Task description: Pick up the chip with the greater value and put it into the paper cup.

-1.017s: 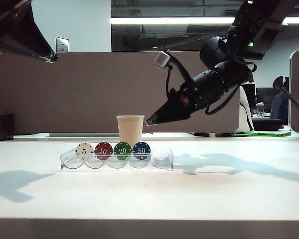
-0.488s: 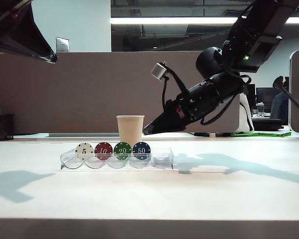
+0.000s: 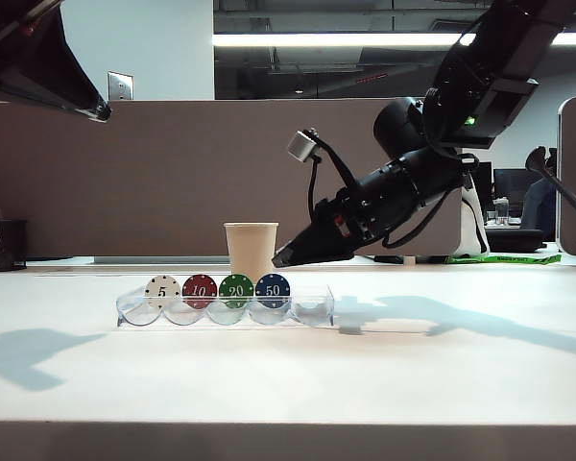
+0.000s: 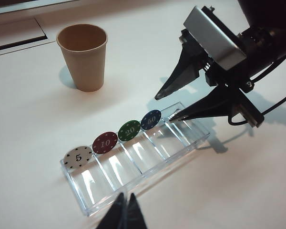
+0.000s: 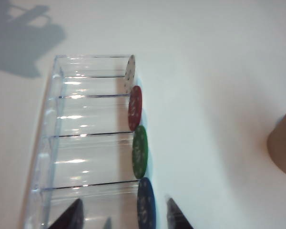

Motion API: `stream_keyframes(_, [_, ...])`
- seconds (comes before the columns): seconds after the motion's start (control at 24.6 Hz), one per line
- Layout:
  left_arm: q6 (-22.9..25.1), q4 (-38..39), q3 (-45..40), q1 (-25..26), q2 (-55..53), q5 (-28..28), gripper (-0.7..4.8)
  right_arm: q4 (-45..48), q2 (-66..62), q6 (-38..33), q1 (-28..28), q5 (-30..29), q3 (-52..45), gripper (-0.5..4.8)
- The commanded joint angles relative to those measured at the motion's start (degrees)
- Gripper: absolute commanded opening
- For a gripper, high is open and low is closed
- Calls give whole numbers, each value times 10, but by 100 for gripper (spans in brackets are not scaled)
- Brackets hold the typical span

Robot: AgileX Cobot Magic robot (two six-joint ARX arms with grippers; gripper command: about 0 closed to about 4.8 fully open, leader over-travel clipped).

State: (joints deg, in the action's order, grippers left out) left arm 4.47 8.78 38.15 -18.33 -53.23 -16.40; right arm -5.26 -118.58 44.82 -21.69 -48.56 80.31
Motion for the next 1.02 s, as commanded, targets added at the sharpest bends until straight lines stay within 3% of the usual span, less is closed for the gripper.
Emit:
stream_keyframes(0.04, [0,-7,2,0,1,-4,-5,20,2,-13,0,3,2,226])
stream_keyframes(1.02, [0,-7,2,0,1,-4,-5,71,-20,-43,-1,11,3,226])
